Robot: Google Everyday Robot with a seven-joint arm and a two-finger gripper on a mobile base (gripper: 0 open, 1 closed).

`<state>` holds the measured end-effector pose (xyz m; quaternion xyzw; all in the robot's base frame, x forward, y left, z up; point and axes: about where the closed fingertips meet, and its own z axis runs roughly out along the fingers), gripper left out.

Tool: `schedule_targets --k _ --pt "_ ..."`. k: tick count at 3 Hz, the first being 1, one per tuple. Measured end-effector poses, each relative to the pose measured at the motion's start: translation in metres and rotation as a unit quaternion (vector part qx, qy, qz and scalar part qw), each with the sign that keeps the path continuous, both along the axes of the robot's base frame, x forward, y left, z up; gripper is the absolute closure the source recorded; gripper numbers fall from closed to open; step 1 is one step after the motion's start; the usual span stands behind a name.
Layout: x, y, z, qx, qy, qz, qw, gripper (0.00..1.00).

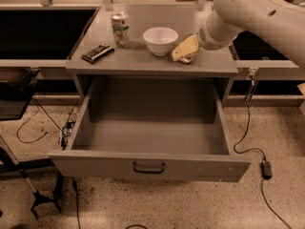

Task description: Place green can into top drawer

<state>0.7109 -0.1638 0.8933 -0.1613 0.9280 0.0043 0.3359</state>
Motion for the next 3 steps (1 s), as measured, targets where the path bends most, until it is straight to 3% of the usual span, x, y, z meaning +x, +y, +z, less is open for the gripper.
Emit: schedule_targets --k 2,3 --pt "0.033 0.04 -0.013 0.008 -0.005 -0.008 0.9999 0.0" --pt "0.043 0.049 -0.021 0.006 -0.004 -0.022 0.9997 0.0"
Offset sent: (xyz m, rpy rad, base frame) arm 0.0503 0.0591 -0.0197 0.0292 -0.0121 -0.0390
